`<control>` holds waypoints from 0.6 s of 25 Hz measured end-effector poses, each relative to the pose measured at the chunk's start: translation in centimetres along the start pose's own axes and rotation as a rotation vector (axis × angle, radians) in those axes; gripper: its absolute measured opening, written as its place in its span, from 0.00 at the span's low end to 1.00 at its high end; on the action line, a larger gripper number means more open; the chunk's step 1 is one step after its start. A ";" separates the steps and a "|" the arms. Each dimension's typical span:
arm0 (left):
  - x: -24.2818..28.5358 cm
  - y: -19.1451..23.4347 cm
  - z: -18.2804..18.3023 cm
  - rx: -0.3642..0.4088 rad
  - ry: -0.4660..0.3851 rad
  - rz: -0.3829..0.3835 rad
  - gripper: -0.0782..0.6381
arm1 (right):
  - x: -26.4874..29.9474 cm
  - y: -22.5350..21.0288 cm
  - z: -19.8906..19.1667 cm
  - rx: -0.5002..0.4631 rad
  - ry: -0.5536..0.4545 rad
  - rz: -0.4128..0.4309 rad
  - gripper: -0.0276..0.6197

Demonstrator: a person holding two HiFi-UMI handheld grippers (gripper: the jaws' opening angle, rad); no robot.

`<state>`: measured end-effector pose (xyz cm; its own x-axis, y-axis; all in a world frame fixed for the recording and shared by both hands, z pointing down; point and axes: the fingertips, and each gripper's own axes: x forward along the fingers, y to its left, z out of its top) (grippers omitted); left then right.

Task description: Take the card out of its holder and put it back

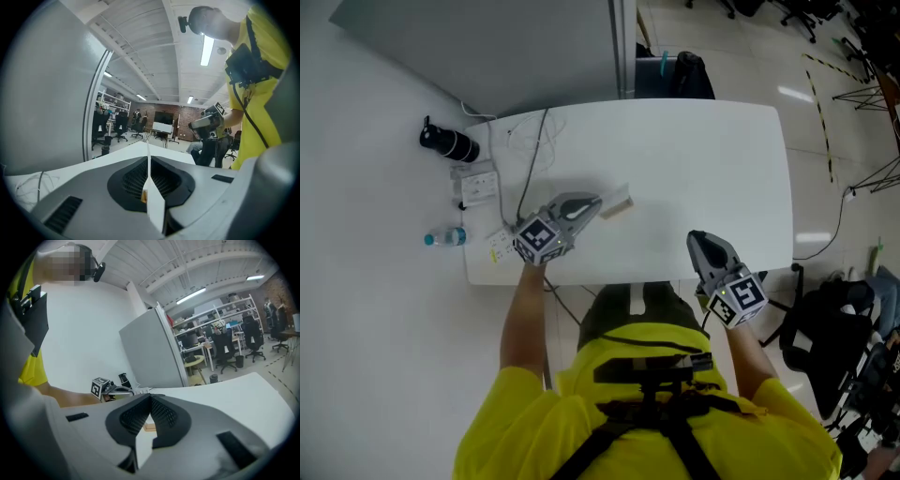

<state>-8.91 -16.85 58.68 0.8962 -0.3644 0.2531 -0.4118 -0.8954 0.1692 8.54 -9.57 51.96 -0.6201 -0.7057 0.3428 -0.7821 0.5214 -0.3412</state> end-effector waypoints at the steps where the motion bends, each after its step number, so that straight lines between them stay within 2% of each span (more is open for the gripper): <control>1: 0.3 0.3 -0.4 -0.007 -0.003 0.001 0.13 | 0.3 -0.2 -0.2 0.003 0.005 0.000 0.05; 5: 1.1 0.7 -2.1 -0.043 -0.015 -0.009 0.13 | 1.2 -0.6 -1.4 0.020 0.021 -0.005 0.05; 9: 1.4 0.8 -3.4 -0.031 -0.013 -0.001 0.13 | 2.0 -0.4 -2.1 0.022 0.026 0.003 0.05; 15: 1.2 1.1 -3.2 -0.025 -0.026 -0.014 0.13 | 2.1 0.1 -2.7 0.021 0.044 0.012 0.05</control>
<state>-8.85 -17.43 62.22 0.9056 -0.3588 0.2261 -0.4032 -0.8937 0.1967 7.00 -9.75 55.00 -0.6320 -0.6774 0.3764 -0.7733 0.5195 -0.3634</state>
